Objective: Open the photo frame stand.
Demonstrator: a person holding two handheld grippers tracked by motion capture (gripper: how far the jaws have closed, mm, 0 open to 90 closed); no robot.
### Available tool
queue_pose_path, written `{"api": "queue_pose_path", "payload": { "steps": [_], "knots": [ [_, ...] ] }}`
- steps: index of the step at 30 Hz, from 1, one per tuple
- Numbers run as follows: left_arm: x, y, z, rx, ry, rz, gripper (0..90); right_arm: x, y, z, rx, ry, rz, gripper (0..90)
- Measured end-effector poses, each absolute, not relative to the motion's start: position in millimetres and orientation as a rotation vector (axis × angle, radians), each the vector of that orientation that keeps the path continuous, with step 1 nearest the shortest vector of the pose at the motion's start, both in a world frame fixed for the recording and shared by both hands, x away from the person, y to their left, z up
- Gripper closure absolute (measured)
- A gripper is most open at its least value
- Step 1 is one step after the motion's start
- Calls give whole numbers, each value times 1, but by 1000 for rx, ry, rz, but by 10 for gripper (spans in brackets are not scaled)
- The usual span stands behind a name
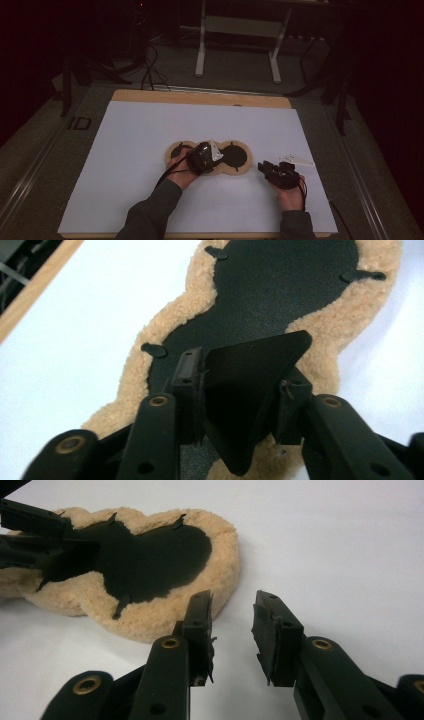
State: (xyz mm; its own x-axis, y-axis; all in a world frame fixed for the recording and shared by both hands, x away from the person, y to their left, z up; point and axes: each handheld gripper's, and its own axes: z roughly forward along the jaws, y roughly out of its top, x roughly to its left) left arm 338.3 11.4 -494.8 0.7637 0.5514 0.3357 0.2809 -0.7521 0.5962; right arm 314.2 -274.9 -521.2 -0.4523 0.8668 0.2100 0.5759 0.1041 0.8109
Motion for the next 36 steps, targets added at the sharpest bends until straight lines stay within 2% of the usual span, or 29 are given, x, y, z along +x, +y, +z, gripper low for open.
{"api": "queue_pose_path", "payload": {
  "steps": [3,10,22,36],
  "knots": [
    [339,10,-492,2433,614,711,702,314,-275,-521,1418,2070,1278,682],
    [343,11,-484,2438,604,730,752,314,-275,-521,1420,2069,1282,677],
    [344,13,-481,2431,594,741,773,314,-273,-518,1409,2076,1291,641],
    [343,21,-477,2357,654,730,780,316,-260,-516,1394,2114,1317,525]
  ]
}}
